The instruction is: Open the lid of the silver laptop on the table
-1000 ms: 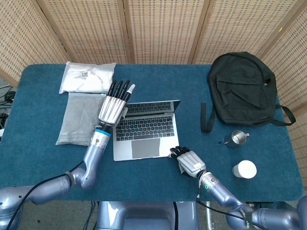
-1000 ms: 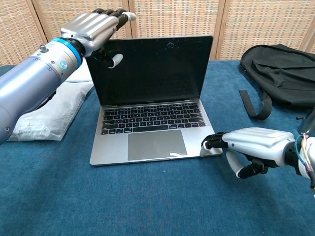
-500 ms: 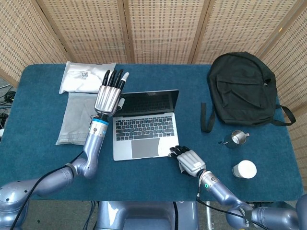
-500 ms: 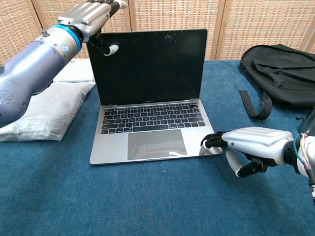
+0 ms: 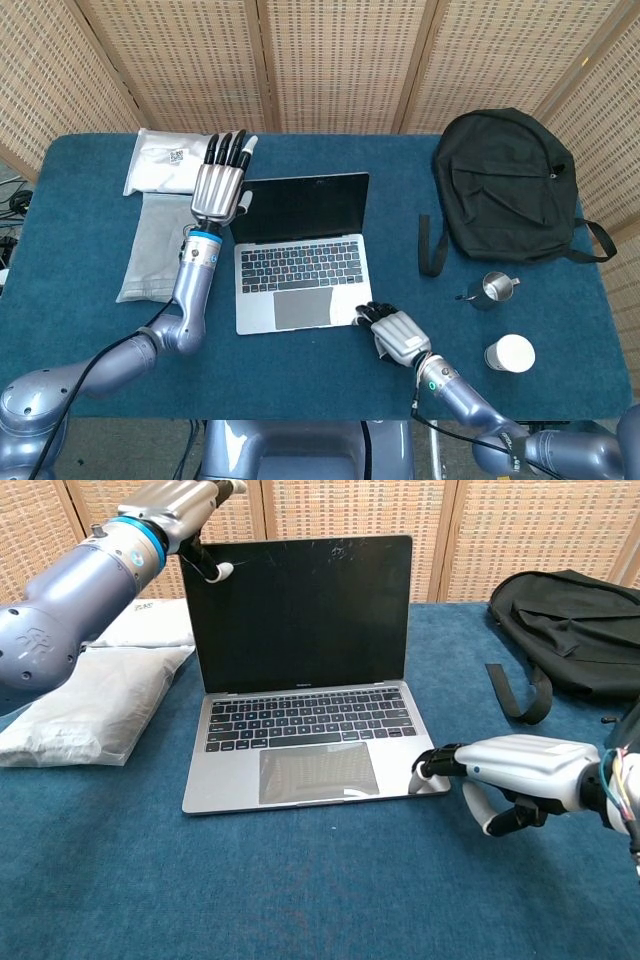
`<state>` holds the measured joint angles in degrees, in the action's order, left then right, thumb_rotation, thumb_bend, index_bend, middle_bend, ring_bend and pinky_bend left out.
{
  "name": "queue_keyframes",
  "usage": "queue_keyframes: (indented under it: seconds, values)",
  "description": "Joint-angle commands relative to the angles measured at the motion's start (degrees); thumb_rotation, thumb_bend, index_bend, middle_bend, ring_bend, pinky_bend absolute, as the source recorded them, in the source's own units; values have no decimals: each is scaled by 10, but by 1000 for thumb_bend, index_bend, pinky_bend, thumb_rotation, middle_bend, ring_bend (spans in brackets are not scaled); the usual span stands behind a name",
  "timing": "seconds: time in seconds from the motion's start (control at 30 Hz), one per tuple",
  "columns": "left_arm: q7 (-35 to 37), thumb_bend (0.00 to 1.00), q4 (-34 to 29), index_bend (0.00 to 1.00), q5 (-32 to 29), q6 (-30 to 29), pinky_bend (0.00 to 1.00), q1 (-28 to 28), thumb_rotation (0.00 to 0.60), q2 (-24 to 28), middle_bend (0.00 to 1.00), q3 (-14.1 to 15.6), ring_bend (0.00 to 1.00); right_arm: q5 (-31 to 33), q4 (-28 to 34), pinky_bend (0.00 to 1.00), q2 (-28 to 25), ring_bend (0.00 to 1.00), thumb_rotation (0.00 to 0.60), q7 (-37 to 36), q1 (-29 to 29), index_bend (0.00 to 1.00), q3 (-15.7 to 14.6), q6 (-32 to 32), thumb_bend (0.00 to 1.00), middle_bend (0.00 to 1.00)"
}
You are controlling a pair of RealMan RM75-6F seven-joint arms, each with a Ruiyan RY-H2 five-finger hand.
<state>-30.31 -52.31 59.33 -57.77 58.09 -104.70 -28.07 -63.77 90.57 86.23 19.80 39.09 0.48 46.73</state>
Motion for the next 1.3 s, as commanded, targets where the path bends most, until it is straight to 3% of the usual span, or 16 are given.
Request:
queue_keyframes:
  seconds: [0.03,0.23,0.43,0.7,0.8,0.83,0.93,0.97,1.0,1.1,1.2,1.3]
  values:
    - [-5,369,8,0,-6,0,0,5,600,-5,0,3,0,-1,1,124,-2,50,600,-3,-1,187,0,0,981,121]
    - [6,371,-3,0,1,-17,0,6,600,1,0,11,0,-6,4,137,-5,50,600,-8,-2,187,1,5,981,122]
    - [-2,373,-71,0,11,-43,0,-10,600,40,0,16,0,-21,19,137,-13,49,600,-9,-5,187,7,25,974,121]
    - [-15,358,-288,0,33,-98,0,-72,600,168,0,24,0,-59,80,137,-71,49,600,-7,-27,187,38,115,956,121]
    - [-14,272,-363,0,26,-114,0,-96,600,215,0,19,0,-77,90,137,-98,49,600,-18,-43,187,50,155,934,121]
    - [-11,196,-377,0,26,-117,0,-101,600,225,0,19,0,-82,90,137,-104,49,600,-23,-47,187,51,162,911,119]
    - [16,14,-451,0,22,-125,0,-134,600,276,0,19,0,-106,92,137,-146,39,600,-55,-73,187,58,208,681,88]
    - [26,0,-474,0,17,-126,0,-145,600,292,0,20,0,-115,90,137,-156,22,600,-66,-83,182,60,225,535,51]
    - [34,0,-490,0,15,-130,0,-155,600,303,0,21,0,-122,87,137,-163,15,600,-73,-91,173,62,242,465,36]
    - [43,0,-545,0,17,-150,0,-197,600,348,0,40,0,-150,63,121,-178,0,600,-101,-131,76,67,321,124,0]
    - [47,0,-592,0,17,-178,0,-242,600,381,0,69,0,-173,32,69,-178,0,600,-133,-169,40,68,389,3,0]
    - [88,0,-610,0,44,-201,0,-289,600,398,0,107,0,-197,13,50,-185,0,600,-167,-203,24,55,430,0,0]
